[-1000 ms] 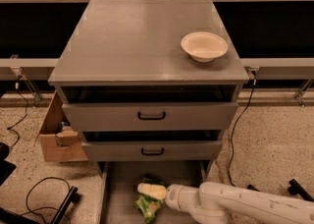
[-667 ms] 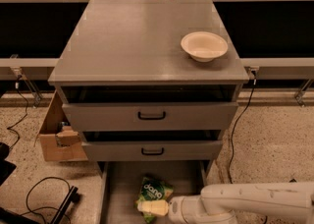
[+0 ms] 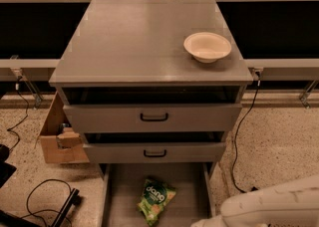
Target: Place green rice chip bag into bottom drawer
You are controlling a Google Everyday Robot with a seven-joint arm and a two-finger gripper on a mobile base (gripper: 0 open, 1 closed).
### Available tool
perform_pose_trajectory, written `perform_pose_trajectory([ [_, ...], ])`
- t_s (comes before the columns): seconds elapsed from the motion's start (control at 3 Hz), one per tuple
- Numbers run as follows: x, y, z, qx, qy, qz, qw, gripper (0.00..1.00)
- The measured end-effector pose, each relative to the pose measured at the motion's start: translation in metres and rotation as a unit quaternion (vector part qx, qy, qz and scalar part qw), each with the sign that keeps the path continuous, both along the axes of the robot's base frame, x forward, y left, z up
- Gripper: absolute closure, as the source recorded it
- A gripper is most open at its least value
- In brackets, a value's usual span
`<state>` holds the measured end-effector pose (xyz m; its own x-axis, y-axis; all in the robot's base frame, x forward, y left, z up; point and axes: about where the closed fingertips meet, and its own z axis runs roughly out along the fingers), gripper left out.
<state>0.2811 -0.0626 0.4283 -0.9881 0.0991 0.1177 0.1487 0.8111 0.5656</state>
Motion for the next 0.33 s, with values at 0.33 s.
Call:
perform_pose_trajectory([
  [0.33,-0.0398,-0.0371,0.0311,-0.043,0.005,-0.056,0.9975,0.0],
])
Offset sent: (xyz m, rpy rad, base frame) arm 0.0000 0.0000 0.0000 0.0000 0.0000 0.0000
